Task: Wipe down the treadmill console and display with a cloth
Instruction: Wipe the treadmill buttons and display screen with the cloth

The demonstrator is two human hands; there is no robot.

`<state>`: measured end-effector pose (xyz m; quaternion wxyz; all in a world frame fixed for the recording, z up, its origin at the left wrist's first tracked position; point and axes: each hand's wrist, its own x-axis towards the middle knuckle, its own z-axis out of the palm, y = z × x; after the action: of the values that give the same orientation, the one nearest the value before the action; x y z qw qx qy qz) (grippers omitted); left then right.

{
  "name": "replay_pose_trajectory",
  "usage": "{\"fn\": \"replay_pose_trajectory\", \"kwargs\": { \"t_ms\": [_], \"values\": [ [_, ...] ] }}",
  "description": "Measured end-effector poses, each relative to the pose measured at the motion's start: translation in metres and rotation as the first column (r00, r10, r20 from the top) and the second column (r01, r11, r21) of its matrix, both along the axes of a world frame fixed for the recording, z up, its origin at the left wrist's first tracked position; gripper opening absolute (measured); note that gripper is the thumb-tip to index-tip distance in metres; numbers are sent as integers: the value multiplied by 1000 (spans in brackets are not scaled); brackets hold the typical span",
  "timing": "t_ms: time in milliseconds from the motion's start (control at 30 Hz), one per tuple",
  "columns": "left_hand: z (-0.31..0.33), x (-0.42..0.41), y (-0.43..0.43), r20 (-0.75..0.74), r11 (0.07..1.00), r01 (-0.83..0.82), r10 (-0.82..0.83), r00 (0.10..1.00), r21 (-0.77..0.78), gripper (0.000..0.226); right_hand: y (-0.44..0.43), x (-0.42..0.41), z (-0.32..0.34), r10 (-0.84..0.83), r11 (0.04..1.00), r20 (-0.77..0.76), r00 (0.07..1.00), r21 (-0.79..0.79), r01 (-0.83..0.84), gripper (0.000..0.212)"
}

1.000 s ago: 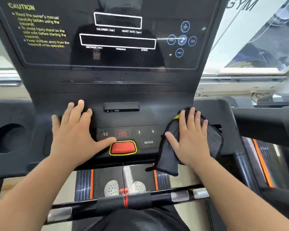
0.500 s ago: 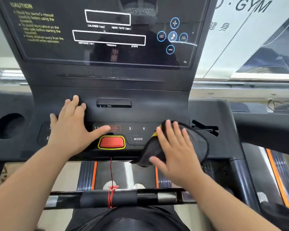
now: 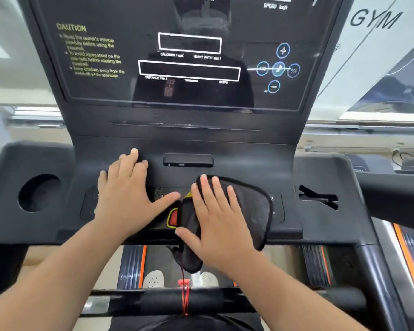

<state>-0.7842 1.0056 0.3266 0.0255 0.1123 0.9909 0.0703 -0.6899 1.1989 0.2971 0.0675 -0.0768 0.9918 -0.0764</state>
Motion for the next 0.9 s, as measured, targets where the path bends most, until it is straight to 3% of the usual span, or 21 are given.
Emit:
{"fn": "replay_pose_trajectory", "kwargs": {
  "t_ms": [133,300,467,700,900],
  "values": [
    [2,-10,-24,8,993,114,-114,993,16,104,27,19,-5,53,996,6,999,69,-53,84],
    [-6,-11,-76,-36,963,241,-239,970,117,98,61,19,1,-336,939,7,942,73,335,92],
    [-13,-9,-124,-65,959,258,-252,966,121,100,9,-12,8,-588,809,44,808,39,587,110],
    [-16,-21,-166,36,965,259,-260,965,35,124,-85,-33,16,-355,934,124,927,89,346,119],
    [-22,-35,-193,59,957,288,-286,957,-35,125,-104,0,13,105,986,153,983,116,-123,101]
  ]
}}
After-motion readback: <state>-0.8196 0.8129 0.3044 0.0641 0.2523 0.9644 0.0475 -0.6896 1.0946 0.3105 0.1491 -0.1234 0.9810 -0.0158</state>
